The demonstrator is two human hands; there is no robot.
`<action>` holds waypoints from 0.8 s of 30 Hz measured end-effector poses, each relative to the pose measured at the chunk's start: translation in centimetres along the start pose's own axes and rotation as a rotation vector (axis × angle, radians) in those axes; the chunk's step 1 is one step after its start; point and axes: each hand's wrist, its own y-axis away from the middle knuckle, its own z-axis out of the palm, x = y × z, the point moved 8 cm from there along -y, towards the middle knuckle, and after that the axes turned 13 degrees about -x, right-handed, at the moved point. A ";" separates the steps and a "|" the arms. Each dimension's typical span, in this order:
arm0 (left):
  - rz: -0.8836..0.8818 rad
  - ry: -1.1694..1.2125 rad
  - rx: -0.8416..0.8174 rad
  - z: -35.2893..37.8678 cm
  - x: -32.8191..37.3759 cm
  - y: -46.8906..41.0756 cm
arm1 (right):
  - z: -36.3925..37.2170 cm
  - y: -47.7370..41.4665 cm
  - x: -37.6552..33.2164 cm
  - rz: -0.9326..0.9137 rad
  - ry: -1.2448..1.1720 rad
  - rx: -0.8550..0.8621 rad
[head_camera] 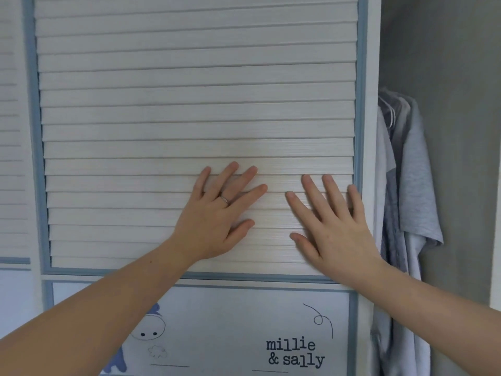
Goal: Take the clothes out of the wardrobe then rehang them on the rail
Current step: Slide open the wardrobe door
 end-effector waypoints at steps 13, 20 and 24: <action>-0.206 0.039 -0.009 0.6 -4.8 5.3 | -1.3 -3.4 -5.9 -0.168 -0.008 -0.004; -0.349 0.062 -0.040 1.0 -7.8 8.5 | -1.9 -5.6 -9.4 -0.279 0.019 -0.044; -0.460 0.093 -0.075 1.3 -9.5 10.5 | -2.2 -6.8 -11.6 -0.316 0.030 -0.061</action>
